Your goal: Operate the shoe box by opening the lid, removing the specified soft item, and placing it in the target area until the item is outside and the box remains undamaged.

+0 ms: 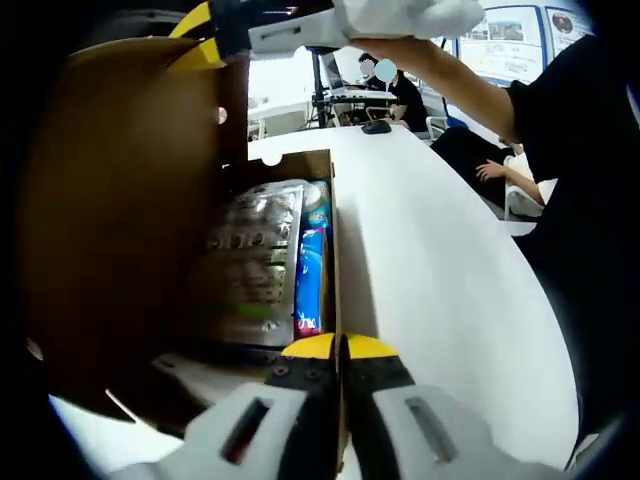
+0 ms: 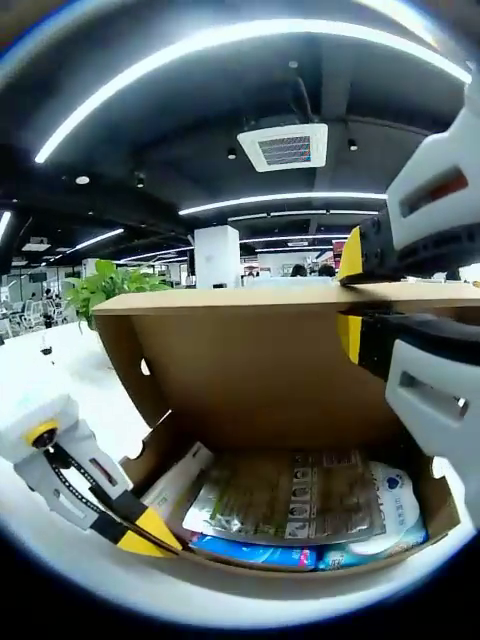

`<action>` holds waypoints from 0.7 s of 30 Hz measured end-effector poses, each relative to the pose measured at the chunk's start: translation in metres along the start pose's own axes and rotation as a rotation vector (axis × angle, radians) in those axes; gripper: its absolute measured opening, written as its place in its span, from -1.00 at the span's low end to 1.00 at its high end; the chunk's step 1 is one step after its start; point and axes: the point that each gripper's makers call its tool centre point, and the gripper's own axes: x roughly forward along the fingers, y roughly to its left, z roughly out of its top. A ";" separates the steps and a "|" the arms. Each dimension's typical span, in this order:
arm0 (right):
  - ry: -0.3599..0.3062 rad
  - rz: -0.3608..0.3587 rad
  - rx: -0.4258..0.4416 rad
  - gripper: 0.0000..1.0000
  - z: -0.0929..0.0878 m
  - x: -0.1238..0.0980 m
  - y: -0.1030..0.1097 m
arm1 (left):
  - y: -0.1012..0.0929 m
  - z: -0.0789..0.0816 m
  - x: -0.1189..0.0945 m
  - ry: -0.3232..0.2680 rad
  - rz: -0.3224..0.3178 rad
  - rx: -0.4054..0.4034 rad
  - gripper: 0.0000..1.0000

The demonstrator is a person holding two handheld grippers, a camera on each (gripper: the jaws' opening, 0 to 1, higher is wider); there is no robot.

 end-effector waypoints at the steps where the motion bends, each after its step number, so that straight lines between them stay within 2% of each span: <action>1: 0.002 -0.003 -0.002 -0.84 0.000 0.001 0.000 | 0.000 0.000 0.000 0.000 0.000 0.000 -0.97; 11: 0.006 0.014 -0.028 -0.87 -0.004 0.010 -0.004 | 0.000 0.000 0.000 -0.001 0.001 0.002 -0.97; 17: -0.005 0.068 0.011 -0.87 -0.007 0.017 -0.006 | 0.000 0.000 0.000 -0.001 0.000 0.001 -0.97; 21: 0.006 0.096 -0.009 -0.87 -0.007 0.022 -0.007 | 0.001 0.000 0.000 0.000 0.000 -0.001 -0.97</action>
